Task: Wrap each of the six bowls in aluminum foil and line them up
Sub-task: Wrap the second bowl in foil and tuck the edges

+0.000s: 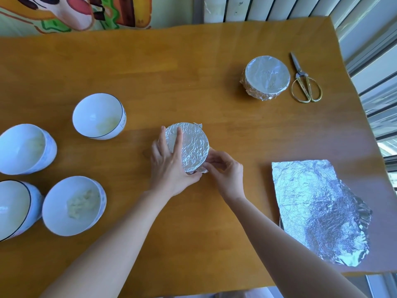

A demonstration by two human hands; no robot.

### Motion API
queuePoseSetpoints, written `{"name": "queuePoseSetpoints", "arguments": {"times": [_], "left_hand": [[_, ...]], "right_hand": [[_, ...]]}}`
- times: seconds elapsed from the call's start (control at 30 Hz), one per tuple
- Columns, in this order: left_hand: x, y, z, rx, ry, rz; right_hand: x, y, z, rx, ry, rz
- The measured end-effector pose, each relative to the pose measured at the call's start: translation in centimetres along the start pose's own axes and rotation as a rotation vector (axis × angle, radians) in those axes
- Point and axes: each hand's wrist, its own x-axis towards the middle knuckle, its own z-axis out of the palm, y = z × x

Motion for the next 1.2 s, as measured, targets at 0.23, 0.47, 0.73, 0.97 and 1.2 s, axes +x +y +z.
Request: {"name": "queuePoseSetpoints", "arguments": {"times": [0.23,0.47,0.73,0.97,1.2], "left_hand": [[-0.1,0.2,-0.1,0.003,-0.002,-0.013],[-0.1,0.4,0.0,0.003,0.018,-0.036],[-0.1,1.0,0.3,-0.041,0.041,-0.094],[-0.4,1.6,0.0,-0.157,-0.017,-0.163],[-1.0,0.8,-0.5,-0.281,-0.056,-0.156]], "right_hand": [[0.3,0.3,0.2,0.073,0.046,0.122],[0.9,0.2,0.4,0.140,0.025,0.155],[2.4,-0.3,0.4,0.127,0.026,0.234],[1.9,-1.1,1.7,0.164,0.154,0.265],[-0.1,-0.4,1.4,0.445,-0.112,0.153]]}}
